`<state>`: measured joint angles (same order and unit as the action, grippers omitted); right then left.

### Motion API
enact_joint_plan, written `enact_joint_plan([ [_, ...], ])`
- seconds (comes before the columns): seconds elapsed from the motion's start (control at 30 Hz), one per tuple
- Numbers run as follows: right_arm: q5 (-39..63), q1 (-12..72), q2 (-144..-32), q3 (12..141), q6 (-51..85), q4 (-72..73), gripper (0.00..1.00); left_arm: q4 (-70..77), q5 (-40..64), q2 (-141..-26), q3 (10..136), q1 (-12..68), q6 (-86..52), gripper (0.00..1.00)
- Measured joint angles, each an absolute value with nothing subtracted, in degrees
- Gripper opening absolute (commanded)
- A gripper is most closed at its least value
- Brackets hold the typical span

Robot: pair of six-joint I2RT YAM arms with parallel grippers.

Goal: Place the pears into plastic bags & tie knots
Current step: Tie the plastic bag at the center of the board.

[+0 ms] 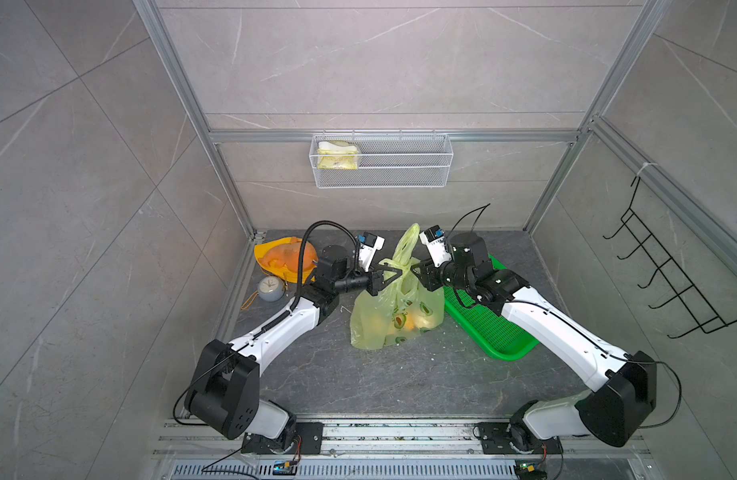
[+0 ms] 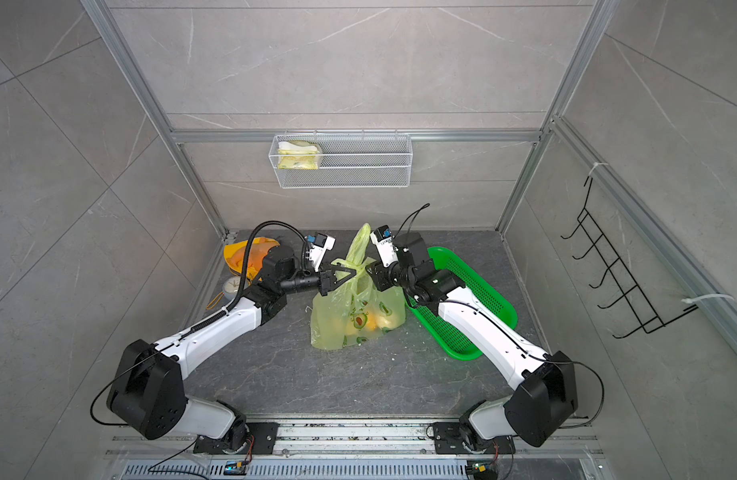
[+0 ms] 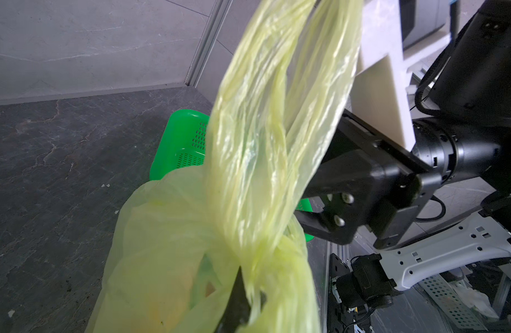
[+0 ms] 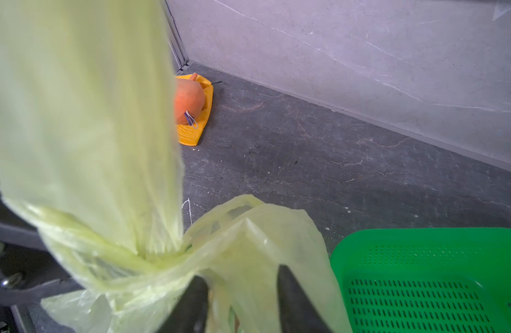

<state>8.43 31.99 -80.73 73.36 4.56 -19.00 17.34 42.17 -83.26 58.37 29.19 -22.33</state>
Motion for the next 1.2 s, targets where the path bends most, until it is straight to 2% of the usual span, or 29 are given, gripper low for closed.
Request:
enact_joint_plan([
  [0.33, 10.6, 32.2, -78.1, 69.3, 2.3, -18.5, 0.70, 17.3, 42.2, -83.2, 58.3, 28.9, -22.3, 0.00],
  [0.47, 11.2, 32.2, -78.3, 69.3, 0.9, -18.8, 0.68, 17.3, 42.2, -83.2, 58.3, 28.9, -22.3, 0.00],
  [0.53, 11.1, 32.2, -79.1, 69.7, 0.2, -18.8, 0.60, 17.3, 42.5, -83.2, 58.3, 28.9, -22.3, 0.00],
  [0.6, 10.9, 32.2, -81.0, 71.2, -0.5, -19.0, 0.37, 17.3, 42.7, -83.2, 58.3, 28.9, -22.3, 0.00],
  [0.63, 10.7, 32.2, -82.2, 72.1, -0.6, -19.0, 0.20, 17.4, 42.9, -83.2, 58.3, 28.9, -22.3, 0.00],
  [0.67, 10.4, 32.2, -83.2, 73.1, -0.6, -18.9, 0.08, 17.4, 43.2, -83.2, 58.3, 28.9, -22.3, 0.00],
  [0.7, 10.1, 32.2, -83.9, 73.6, -0.4, -18.8, 0.00, 17.6, 43.5, -83.2, 58.3, 28.9, -22.3, 0.00],
  [0.9, 8.6, 32.4, -83.3, 73.7, 0.9, -17.2, 0.00, 19.3, 43.4, -83.2, 58.2, 28.9, -22.3, 0.00],
  [0.93, 8.4, 32.4, -82.8, 73.6, 1.3, -17.0, 0.06, 19.7, 43.4, -83.2, 58.1, 28.9, -22.3, 0.00],
  [1.0, 8.3, 32.4, -81.4, 73.1, 2.3, -16.9, 0.55, 20.6, 43.1, -83.2, 57.7, 28.9, -22.3, 0.00],
  [1.03, 8.1, 32.3, -80.6, 72.7, 2.6, -16.9, 0.69, 20.8, 43.0, -83.2, 57.4, 28.9, -22.3, 0.00],
  [1.13, 8.2, 31.7, -77.1, 71.9, 3.7, -17.4, 0.80, 21.1, 42.0, -83.2, 55.9, 28.9, -22.3, 0.00],
  [1.2, 8.6, 31.5, -74.2, 71.9, 4.6, -18.0, 0.84, 21.1, 41.4, -83.2, 54.7, 28.9, -22.3, 0.00],
])
